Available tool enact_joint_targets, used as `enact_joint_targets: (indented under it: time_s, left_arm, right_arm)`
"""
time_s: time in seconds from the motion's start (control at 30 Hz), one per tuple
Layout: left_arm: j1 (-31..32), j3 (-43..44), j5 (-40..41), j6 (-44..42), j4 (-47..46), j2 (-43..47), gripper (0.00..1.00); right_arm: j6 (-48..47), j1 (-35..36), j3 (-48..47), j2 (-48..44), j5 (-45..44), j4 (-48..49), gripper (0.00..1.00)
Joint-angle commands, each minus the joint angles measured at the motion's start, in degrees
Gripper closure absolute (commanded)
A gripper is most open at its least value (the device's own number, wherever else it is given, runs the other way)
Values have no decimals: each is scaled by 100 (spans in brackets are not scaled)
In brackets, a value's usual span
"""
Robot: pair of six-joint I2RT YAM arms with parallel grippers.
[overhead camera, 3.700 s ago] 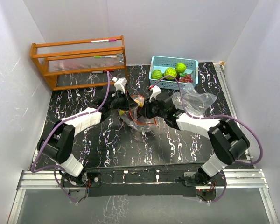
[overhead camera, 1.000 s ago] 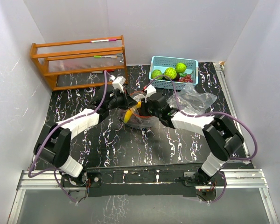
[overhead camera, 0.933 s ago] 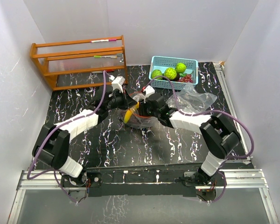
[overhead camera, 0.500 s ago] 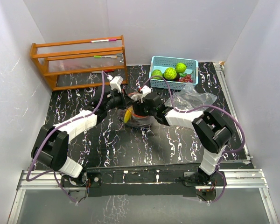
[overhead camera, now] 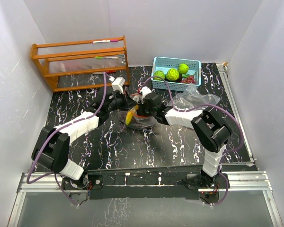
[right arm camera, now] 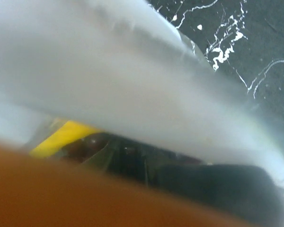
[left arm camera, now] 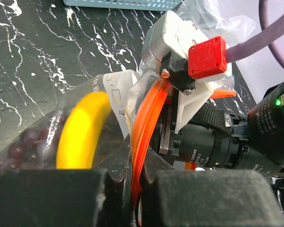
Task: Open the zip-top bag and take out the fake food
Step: Pick up the fake fruit from the zipper food storage bag.
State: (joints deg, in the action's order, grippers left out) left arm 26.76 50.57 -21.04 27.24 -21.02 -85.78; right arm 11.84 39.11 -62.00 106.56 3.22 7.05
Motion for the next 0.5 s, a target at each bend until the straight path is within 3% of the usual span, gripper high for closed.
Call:
enact_joint_targets:
  time_s: [0.0,0.2,0.47]
  left_arm:
    - [57,94,-189,15,-122,18,100]
    - [57,57,-212,79,-176,-69,100]
    - [55,57,-267,144,-178,-217,100]
  right_arm:
    - [-56,24,87,-457,-172,-564,92]
    - [103,20,195,-1698,-168,-292,93]
    - [112,-75,129,-2471,-247,-304,93]
